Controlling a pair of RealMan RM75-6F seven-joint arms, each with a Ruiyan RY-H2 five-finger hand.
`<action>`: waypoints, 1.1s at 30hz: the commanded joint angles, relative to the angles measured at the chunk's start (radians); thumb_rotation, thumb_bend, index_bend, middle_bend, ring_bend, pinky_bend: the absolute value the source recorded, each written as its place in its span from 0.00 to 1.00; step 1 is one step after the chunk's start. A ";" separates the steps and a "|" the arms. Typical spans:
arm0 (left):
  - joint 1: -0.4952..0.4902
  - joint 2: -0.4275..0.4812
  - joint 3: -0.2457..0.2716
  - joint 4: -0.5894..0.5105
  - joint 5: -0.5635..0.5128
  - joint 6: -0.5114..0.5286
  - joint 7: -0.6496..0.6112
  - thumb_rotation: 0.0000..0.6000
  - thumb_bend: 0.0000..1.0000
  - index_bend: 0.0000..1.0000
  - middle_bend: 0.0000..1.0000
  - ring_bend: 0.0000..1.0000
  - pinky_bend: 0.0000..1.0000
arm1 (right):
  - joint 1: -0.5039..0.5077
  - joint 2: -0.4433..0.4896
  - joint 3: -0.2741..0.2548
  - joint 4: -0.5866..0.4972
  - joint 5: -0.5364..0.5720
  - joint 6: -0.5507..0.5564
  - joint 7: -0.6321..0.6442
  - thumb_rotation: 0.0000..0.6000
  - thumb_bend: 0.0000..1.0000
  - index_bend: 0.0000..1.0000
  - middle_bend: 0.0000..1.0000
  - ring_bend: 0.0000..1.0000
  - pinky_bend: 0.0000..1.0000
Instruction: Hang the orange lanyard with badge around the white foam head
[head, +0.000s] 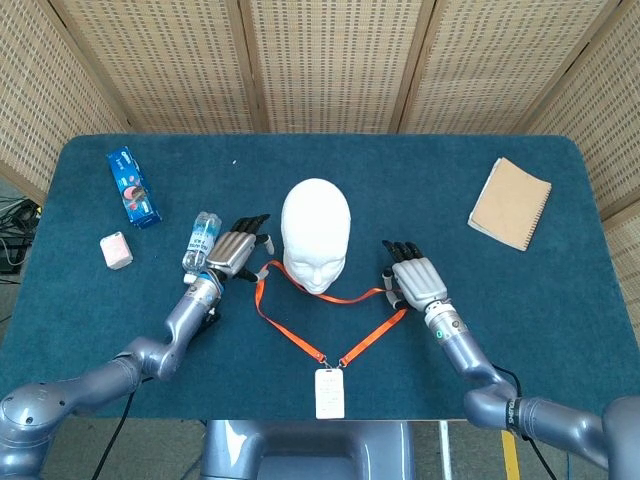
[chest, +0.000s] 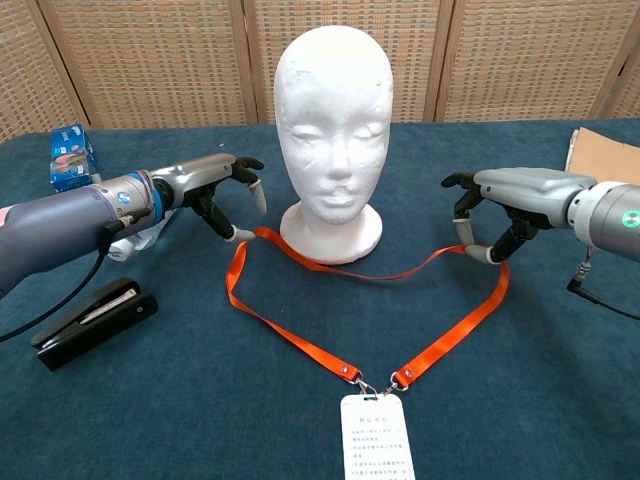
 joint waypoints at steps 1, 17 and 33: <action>-0.013 -0.026 -0.001 0.034 -0.005 -0.012 -0.011 1.00 0.29 0.45 0.00 0.00 0.00 | -0.001 0.002 -0.001 0.000 -0.002 -0.002 0.005 1.00 0.66 0.72 0.06 0.00 0.00; -0.040 -0.096 -0.001 0.151 -0.009 -0.032 -0.046 1.00 0.42 0.51 0.00 0.00 0.00 | -0.005 0.011 -0.007 0.010 -0.029 -0.007 0.052 1.00 0.66 0.72 0.07 0.00 0.00; -0.042 -0.113 0.004 0.194 -0.013 -0.034 -0.030 1.00 0.42 0.52 0.00 0.00 0.00 | -0.009 0.016 -0.009 0.020 -0.042 -0.009 0.079 1.00 0.66 0.72 0.07 0.00 0.00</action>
